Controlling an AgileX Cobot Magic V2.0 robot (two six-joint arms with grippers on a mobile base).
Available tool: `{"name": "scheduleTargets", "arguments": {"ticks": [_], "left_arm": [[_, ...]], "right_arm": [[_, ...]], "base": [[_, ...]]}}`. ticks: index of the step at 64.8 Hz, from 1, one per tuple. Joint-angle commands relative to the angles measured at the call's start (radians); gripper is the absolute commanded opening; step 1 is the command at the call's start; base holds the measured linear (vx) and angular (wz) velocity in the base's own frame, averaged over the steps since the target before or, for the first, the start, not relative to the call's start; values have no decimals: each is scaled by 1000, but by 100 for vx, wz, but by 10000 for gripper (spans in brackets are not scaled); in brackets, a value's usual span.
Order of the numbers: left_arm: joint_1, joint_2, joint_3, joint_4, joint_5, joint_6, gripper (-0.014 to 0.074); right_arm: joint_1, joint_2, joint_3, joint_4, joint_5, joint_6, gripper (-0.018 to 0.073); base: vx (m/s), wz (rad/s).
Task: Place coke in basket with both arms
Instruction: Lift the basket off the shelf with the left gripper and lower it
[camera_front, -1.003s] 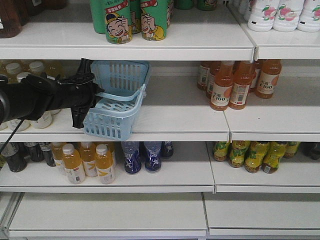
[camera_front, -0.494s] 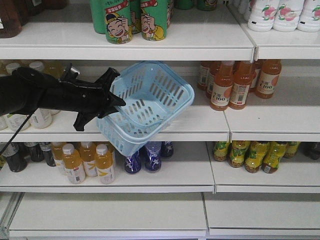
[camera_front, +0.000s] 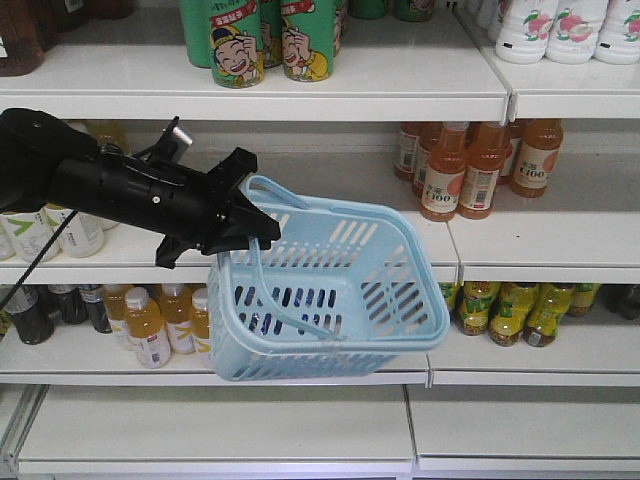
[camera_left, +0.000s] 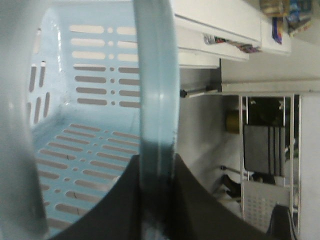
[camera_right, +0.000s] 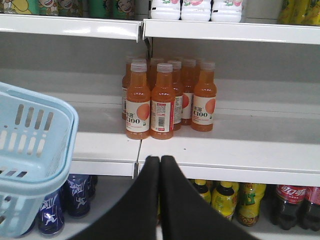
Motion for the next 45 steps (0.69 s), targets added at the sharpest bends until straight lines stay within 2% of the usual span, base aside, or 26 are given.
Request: {"name": "scheduleTargets", "arguments": {"ticks": [1, 10, 18, 30, 45], "left_arm": [[-7, -81, -13, -100, 91, 57, -8], [-7, -145, 83, -200, 149, 180, -8], [-7, -210, 195, -272, 147, 291, -8], [-7, -299, 371, -412, 161, 508, -8], [-7, -360, 633, -610, 180, 669, -8]], "right_arm": [[-5, -14, 8, -7, -77, -2, -10], [-5, -14, 8, -7, -77, -2, -10], [-5, -14, 8, -7, -77, -2, -10], [-5, -14, 8, -7, -77, -2, -10], [-5, -14, 8, -7, -77, -2, -10]], "base": [[0, 0], [0, 0], [0, 0], [0, 0], [0, 0]]}}
